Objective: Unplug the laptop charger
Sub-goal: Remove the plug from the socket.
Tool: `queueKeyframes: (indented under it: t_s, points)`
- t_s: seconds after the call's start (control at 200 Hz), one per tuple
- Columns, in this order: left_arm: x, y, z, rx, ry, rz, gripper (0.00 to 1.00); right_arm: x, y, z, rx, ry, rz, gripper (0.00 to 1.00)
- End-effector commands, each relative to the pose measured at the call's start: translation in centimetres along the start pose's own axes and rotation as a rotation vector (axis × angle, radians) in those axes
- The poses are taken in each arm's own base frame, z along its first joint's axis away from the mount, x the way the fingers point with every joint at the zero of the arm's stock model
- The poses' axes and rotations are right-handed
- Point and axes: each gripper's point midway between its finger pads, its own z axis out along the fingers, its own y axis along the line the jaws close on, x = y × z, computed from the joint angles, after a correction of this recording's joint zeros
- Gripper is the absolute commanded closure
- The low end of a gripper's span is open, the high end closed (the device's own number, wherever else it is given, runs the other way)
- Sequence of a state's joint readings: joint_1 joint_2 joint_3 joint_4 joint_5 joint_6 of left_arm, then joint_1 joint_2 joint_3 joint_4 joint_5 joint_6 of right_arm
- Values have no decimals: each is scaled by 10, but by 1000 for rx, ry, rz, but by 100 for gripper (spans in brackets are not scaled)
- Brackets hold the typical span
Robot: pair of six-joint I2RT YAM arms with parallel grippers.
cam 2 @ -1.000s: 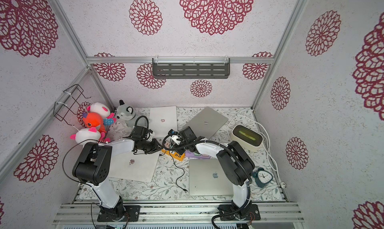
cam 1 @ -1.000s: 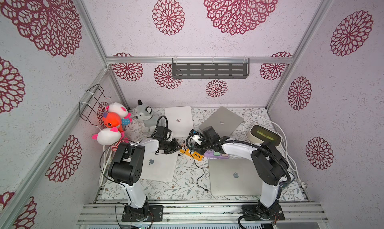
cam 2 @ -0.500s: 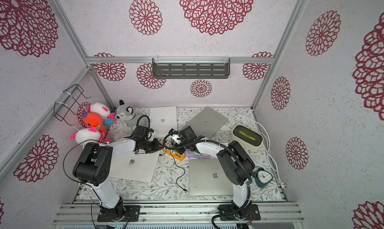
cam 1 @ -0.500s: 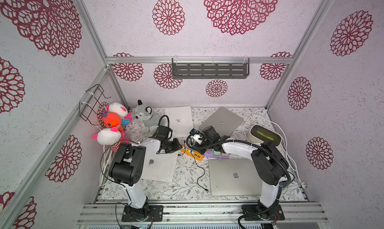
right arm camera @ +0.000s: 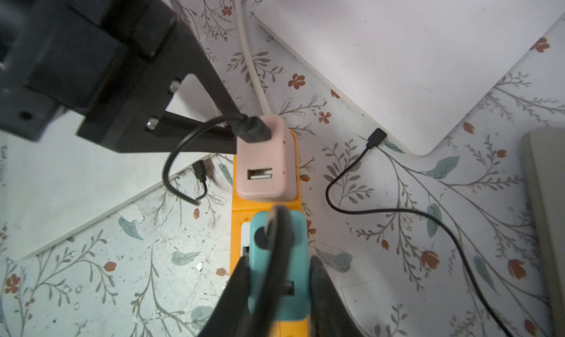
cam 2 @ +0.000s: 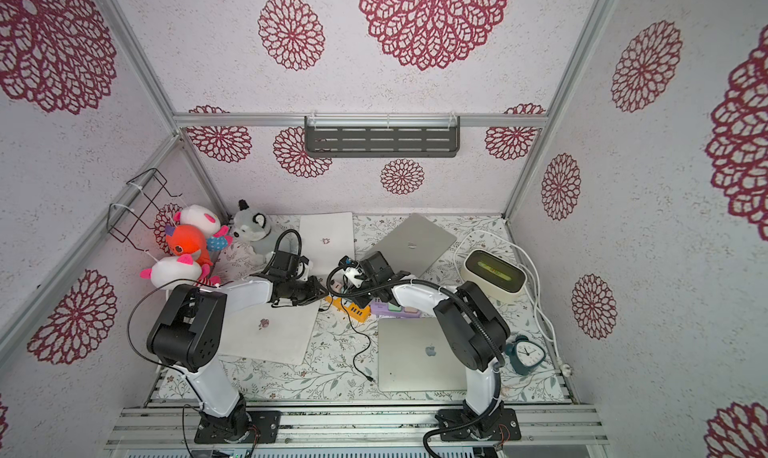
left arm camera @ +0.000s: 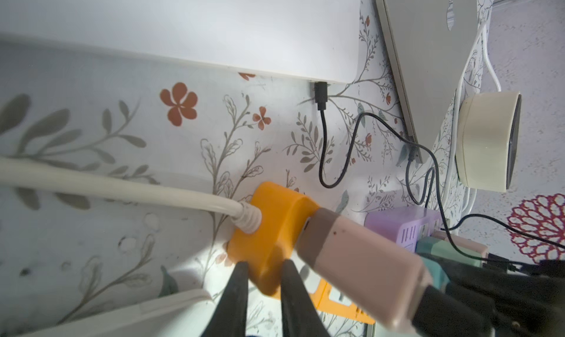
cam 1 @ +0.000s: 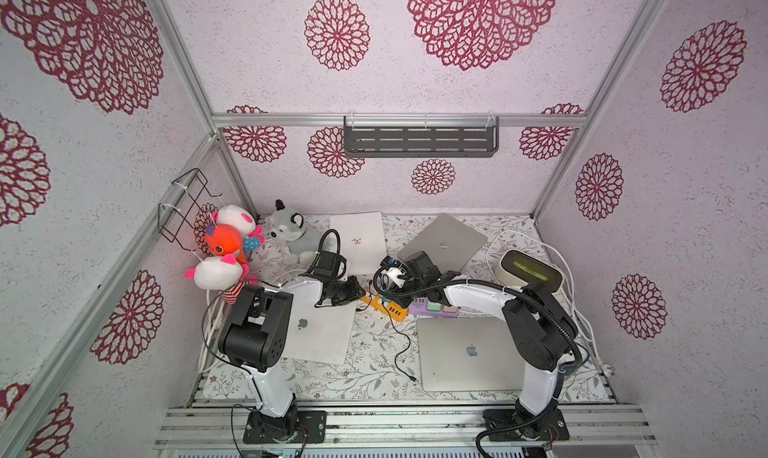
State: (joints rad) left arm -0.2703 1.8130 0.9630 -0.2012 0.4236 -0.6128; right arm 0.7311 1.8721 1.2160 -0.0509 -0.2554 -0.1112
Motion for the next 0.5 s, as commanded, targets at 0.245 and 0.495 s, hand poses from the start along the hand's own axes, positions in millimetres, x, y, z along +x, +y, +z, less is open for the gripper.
queueKeyframes:
  t_s: [0.245,0.495]
  points:
    - [75,71,23,-274,216,-69,80,-38,6,-16,2,-63,-23,97]
    - [77,73,24,-289,225,-66,80,-47,15,-25,-130,-166,60,99]
